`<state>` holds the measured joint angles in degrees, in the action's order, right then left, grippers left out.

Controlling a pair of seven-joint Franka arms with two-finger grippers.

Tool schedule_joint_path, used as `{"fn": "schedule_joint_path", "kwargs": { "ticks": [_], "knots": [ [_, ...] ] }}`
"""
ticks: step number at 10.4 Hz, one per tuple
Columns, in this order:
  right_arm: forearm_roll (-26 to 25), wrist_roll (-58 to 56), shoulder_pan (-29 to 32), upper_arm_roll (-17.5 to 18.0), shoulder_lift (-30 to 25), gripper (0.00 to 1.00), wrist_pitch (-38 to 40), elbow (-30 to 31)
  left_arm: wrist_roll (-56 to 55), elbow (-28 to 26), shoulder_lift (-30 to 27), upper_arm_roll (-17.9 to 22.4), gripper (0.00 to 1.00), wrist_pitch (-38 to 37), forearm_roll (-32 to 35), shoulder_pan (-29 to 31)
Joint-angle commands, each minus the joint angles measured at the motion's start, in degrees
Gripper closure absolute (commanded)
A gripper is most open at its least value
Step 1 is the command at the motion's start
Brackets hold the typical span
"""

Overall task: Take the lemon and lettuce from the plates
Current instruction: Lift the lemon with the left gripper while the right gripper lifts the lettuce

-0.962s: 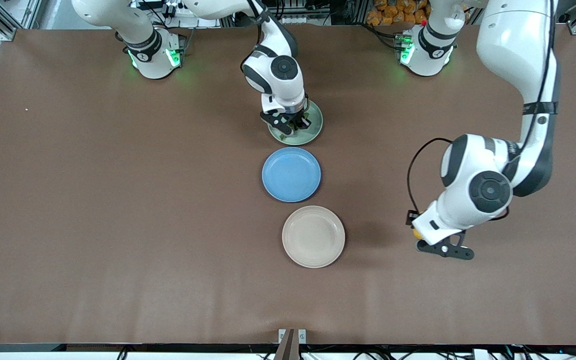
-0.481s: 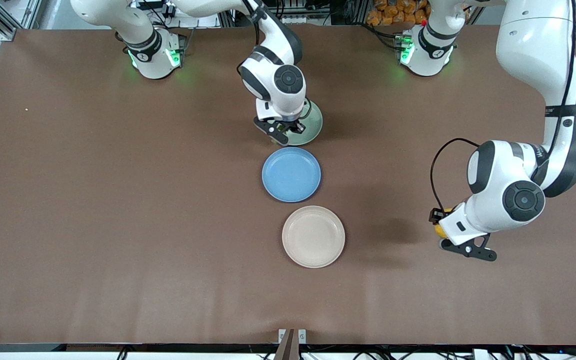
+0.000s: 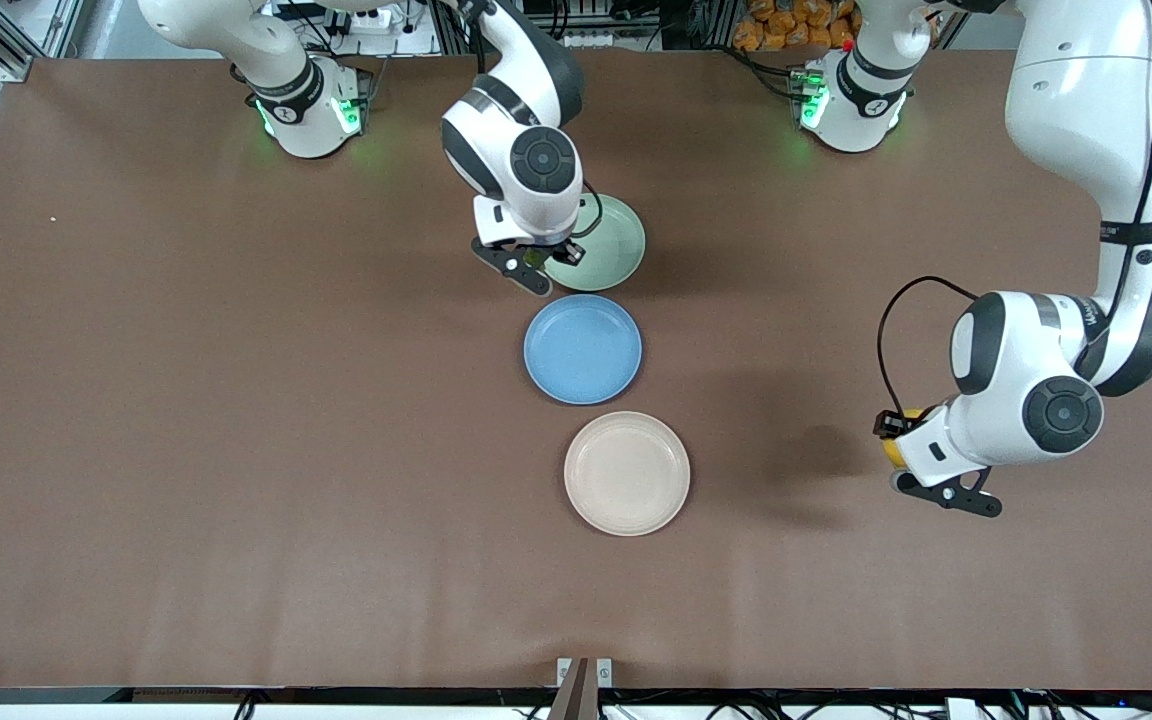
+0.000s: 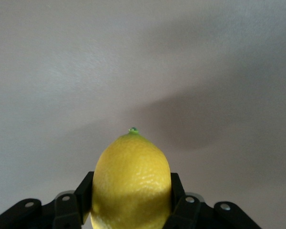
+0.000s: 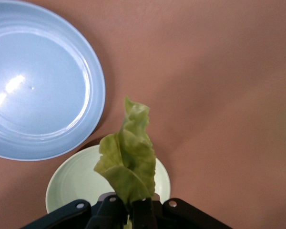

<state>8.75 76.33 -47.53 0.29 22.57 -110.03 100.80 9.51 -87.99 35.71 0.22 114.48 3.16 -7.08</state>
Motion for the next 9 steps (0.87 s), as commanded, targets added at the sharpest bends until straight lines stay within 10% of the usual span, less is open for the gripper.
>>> {"fn": "schedule_joint_path", "kwargs": {
  "ticks": [1, 3, 6, 9],
  "knots": [
    [1.61, -5.55, 4.01, 0.67, -2.7, 0.94, 7.6, -2.25, 0.24, 0.45, 1.81, -0.13, 1.0, 1.09, -0.87, -0.21],
    [2.15, -10.21, 7.96, 0.67, -3.06, 0.95, 15.42, -7.08, 0.24, 0.36, 3.22, -0.13, 0.94, 2.85, -0.87, -0.47],
    [5.22, -18.56, 16.74, 0.67, -3.15, 0.96, 29.74, -15.69, 0.16, 0.36, 3.49, -0.13, 0.02, 2.86, -0.87, -0.56],
    [5.49, -26.11, 23.43, 0.67, -4.54, 0.96, 37.86, -18.35, -4.31, 0.45, 3.14, -0.13, 0.0, 3.21, -3.94, -0.3]
  ]
}}
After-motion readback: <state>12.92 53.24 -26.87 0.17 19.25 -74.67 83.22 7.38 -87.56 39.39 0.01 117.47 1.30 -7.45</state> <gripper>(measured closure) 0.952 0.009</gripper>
